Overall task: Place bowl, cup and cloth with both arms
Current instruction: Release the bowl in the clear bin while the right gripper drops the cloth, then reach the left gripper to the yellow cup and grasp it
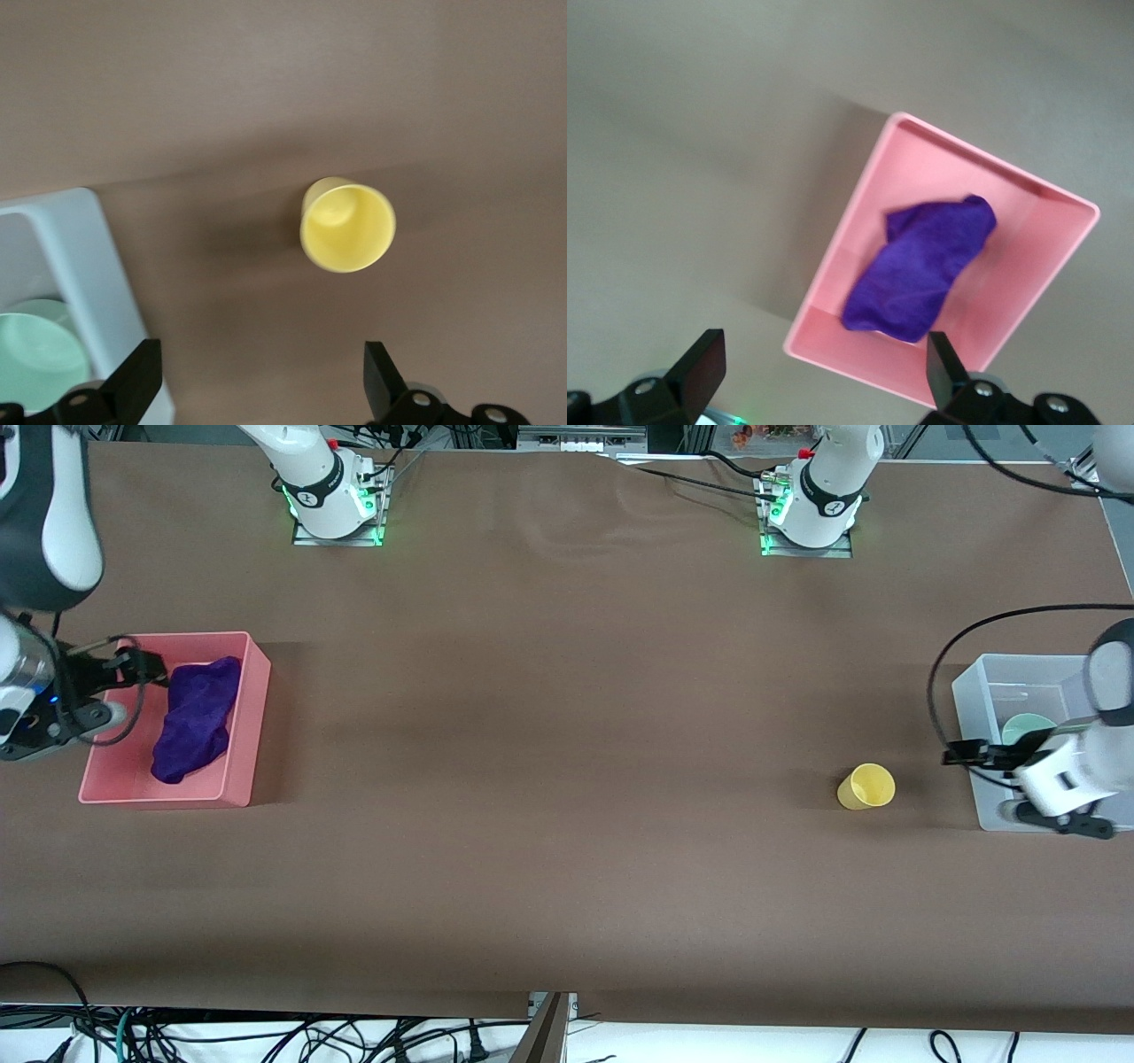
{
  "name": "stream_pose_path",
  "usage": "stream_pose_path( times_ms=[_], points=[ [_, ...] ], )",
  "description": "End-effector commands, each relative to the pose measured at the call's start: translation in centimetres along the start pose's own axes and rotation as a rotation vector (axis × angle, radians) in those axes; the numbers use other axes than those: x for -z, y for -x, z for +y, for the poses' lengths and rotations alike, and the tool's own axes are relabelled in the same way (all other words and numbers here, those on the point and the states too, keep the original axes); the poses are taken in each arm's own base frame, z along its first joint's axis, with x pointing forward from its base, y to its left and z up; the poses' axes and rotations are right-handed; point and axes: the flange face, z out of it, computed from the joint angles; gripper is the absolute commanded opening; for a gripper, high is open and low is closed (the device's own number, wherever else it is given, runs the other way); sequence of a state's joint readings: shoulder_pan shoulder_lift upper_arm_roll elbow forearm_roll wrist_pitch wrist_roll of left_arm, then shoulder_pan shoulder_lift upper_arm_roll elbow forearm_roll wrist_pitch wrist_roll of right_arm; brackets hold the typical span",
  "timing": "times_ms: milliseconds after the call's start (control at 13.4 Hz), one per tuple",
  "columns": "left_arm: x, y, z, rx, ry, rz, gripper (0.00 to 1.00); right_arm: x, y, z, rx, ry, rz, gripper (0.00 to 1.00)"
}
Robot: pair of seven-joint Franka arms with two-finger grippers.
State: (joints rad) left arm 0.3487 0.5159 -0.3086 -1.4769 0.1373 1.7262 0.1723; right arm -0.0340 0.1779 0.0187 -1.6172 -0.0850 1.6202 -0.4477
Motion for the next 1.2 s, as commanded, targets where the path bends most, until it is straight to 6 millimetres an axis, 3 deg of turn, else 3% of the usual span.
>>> stream_pose_path(
  times_ms=[0, 150, 299, 449, 599, 673, 748, 973, 1122],
  points=[
    [-3.4, -2.0, 1.4, 0.023, -0.030, -0.008, 1.00, 3.2, 0.1, -3.5, -0.129, 0.003, 0.029, 1.00],
    [-6.4, -2.3, 1.6, 0.013, -0.029, -0.001, 1.00, 6.4, 0.3, -6.2, -0.152, 0.009, 0.045, 1.00],
    [-8.8, -2.4, 1.6, 0.008, -0.026, 0.025, 0.97, 8.2, 1.2, -7.1, -0.146, -0.013, 0.020, 1.00],
    [-11.2, -3.1, 1.0, 0.011, -0.015, 0.040, 0.71, 10.0, 2.8, -5.3, -0.191, 0.003, 0.055, 1.00],
    [-13.4, -3.5, -0.1, 0.027, 0.000, 0.041, 0.31, 11.6, 4.1, -2.3, -0.239, 0.034, 0.150, 1.00],
    [-13.8, -3.3, -0.6, 0.034, 0.005, 0.036, 0.10, 11.9, 4.3, -2.2, -0.246, 0.039, 0.156, 1.00],
    [-14.3, -3.1, -0.4, 0.032, 0.008, 0.024, 0.00, 12.2, 4.5, -2.0, -0.260, 0.064, 0.166, 1.00],
    [-13.0, -2.8, -0.4, 0.036, 0.002, 0.027, 0.00, 12.1, 4.5, -2.4, -0.355, 0.044, 0.152, 1.00],
    [-9.5, -1.8, -0.1, 0.039, -0.006, 0.009, 0.00, 11.6, 4.6, -2.8, -0.421, 0.008, 0.123, 1.00]
  ],
)
